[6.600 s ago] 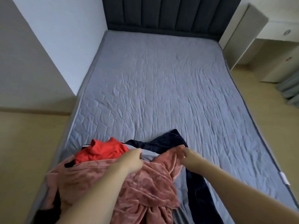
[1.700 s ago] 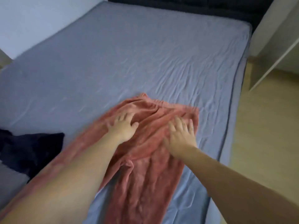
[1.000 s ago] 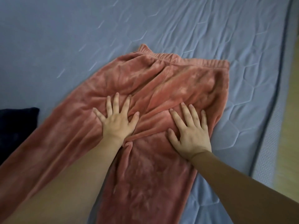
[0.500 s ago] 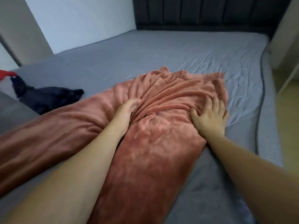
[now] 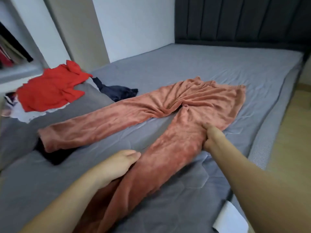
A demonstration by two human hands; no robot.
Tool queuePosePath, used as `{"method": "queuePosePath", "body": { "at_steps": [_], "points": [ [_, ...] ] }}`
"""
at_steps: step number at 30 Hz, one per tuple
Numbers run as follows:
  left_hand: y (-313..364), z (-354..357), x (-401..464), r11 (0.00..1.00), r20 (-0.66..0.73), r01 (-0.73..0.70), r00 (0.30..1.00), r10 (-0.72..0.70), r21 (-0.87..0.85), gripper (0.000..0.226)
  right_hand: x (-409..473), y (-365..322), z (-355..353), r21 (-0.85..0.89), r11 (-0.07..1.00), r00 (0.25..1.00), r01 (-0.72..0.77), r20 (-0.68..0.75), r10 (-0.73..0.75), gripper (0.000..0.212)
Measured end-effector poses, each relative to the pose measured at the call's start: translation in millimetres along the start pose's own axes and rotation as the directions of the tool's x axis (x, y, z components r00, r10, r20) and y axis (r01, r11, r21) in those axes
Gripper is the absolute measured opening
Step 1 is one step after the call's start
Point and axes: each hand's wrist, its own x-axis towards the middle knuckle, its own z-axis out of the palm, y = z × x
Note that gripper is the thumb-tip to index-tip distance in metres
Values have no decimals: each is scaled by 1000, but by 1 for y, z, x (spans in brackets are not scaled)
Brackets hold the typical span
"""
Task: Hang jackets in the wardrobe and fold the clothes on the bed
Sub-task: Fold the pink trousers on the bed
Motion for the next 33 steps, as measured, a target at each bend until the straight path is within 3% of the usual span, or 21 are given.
{"method": "queuePosePath", "body": {
  "at_steps": [2,4,5,7,9,10,11,12,13,14,15,16,17,19,21,23,27,28,31,33],
  "points": [
    [-12,1,-17,929,-30,-126,989,146,348,34,-18,4,-8,80,997,1000,15,23,-17,23],
    [-22,10,-30,803,2,-79,995,96,591,68,-42,13,-16,120,993,995,-14,100,2,17],
    [-25,19,-37,736,-11,-67,995,101,674,74,-52,18,-18,123,992,993,-27,114,13,18],
    [-24,35,-54,567,-47,-83,976,211,819,56,-71,26,-24,112,994,994,5,108,-17,19],
    [-17,46,-63,491,-89,-76,948,305,868,33,-72,18,-29,86,992,994,91,60,-96,17],
    [-12,46,-64,540,-119,-72,943,310,839,26,-70,13,-33,50,988,988,146,35,-148,31],
    [-8,42,-63,673,-169,-74,943,288,736,23,-64,7,-37,7,984,984,177,17,-177,49],
    [0,35,-64,849,-211,-77,953,217,522,25,-67,1,-39,-16,982,982,188,26,-187,57],
    [9,25,-65,977,-212,-73,970,116,199,31,-70,-5,-40,-11,982,982,187,27,-187,54],
    [14,12,-68,986,-157,-63,987,38,-153,35,-78,-9,-41,-1,985,984,172,47,-172,45],
    [16,-1,-70,910,-72,-28,997,-2,-414,35,-95,-12,-39,-10,991,988,135,78,-134,38],
    [15,-14,-74,839,19,21,1000,-12,-544,32,-113,-12,-38,-10,996,989,86,118,-85,35],
    [10,-27,-79,838,91,54,996,-6,-542,31,-128,-9,-39,-29,998,987,47,153,-42,32],
    [-11,-46,-89,952,222,135,972,-74,-273,34,-145,7,-39,-134,991,981,-27,186,52,10],
    [-40,-46,-102,978,384,203,900,-208,53,40,-154,31,-36,-238,968,983,-81,139,116,16],
    [-68,-32,-112,968,389,187,890,-240,169,37,-164,60,-29,-278,950,979,-140,108,175,26],
    [-82,-4,-121,968,225,165,967,-121,-191,42,-174,96,-14,-444,879,962,-170,118,246,64],
    [-79,2,-122,967,211,156,971,-113,-203,44,-180,98,-7,-461,872,959,-168,129,253,64],
    [-77,24,-118,974,109,114,990,-94,-198,42,-195,96,16,-495,866,977,-71,139,159,26],
    [-68,33,-117,942,79,36,997,-10,-334,25,-197,91,25,-458,887,984,-55,124,126,41]
  ]
}}
